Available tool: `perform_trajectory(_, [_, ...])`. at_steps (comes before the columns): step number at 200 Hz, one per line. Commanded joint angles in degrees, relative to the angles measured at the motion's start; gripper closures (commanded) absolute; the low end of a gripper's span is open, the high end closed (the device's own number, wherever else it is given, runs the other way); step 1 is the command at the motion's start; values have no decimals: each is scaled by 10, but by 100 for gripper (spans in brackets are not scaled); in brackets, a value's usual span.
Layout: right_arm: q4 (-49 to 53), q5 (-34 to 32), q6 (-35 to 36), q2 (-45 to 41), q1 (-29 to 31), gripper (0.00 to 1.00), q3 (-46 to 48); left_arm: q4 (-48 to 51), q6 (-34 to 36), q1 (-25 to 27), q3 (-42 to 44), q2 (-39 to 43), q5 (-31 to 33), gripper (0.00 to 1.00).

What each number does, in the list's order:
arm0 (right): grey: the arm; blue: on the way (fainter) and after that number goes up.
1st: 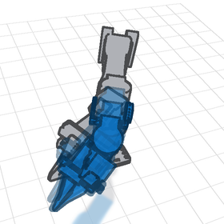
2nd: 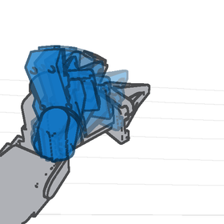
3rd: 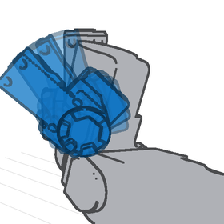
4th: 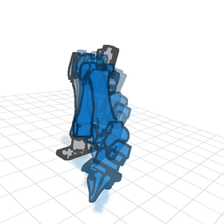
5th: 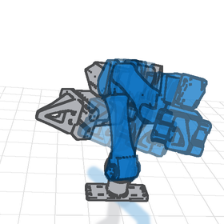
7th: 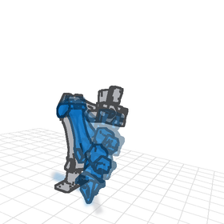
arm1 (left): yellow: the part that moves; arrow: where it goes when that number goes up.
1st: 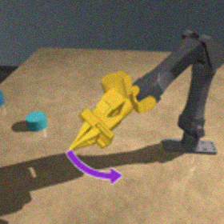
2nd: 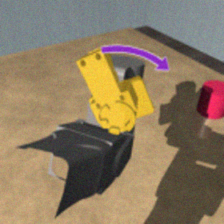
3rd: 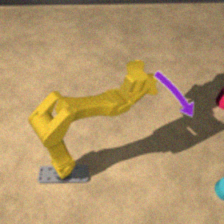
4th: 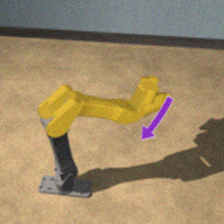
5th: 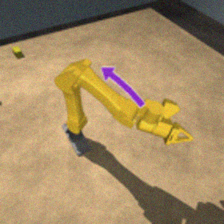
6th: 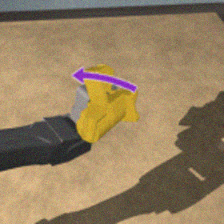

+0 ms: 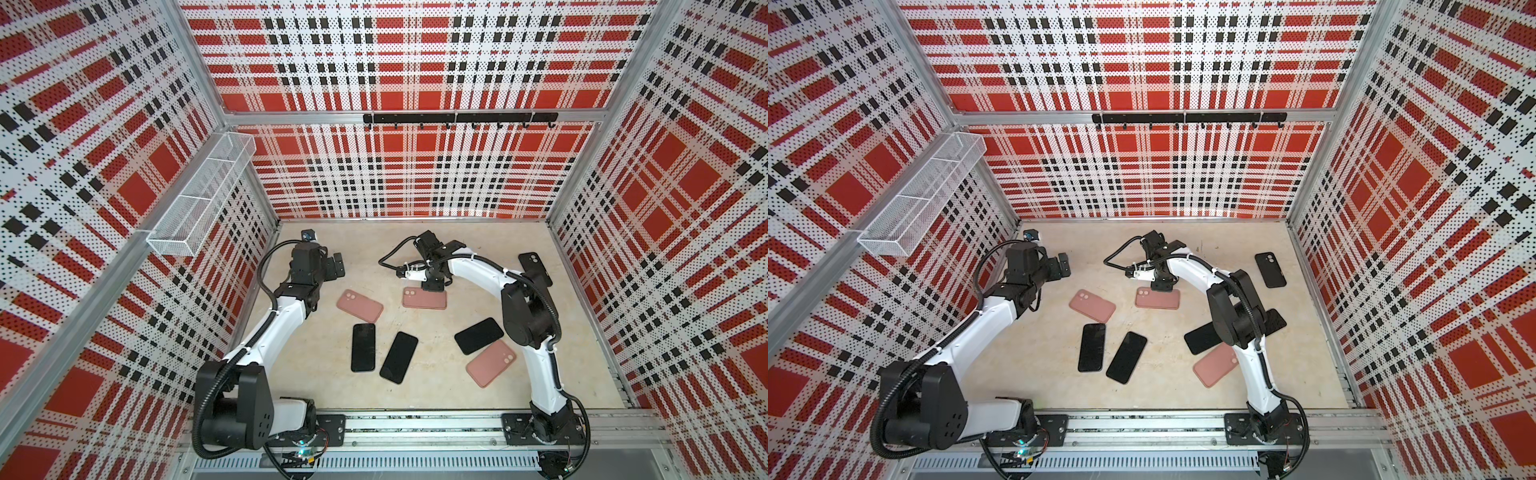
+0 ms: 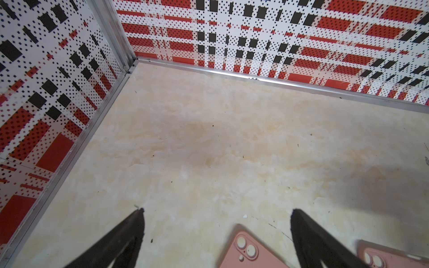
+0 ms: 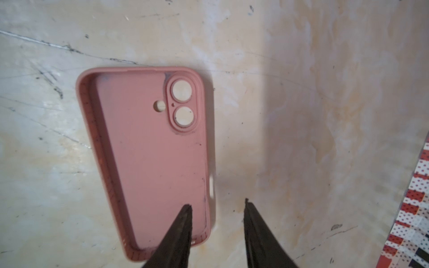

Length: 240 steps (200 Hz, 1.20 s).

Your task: Put the phone into the phone case

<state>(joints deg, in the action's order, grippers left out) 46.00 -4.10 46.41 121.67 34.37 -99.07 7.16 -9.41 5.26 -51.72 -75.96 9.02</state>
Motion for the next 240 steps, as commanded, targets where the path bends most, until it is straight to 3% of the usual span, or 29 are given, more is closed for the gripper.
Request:
perform_trajectory(1, [-72, 0, -78, -103, -10, 56, 70, 6, -1, 5, -15, -1, -19, 1])
perform_trajectory(42, [-208, -30, -261, -275, -30, 34, 258, 52, -1, 52, -38, -46, -15, 2])
perform_trajectory(65, [-206, -81, -406, -347, -34, 0, 307, 118, -6, 79, -50, -56, -27, 1])
perform_trajectory(106, [-106, -193, -631, -415, -57, 0, 357, 297, -29, 133, -85, -31, -79, 2])
perform_trajectory(144, [-126, -118, -746, -473, -101, 0, 455, 371, -68, 208, -81, -30, -91, 2])
perform_trajectory(187, [-122, -112, -751, -513, -130, 0, 483, 426, -112, 246, -51, -22, -117, 2])
perform_trajectory(240, [-130, -81, -753, -497, -134, 0, 475, 401, -114, 224, 24, -27, -132, 2])
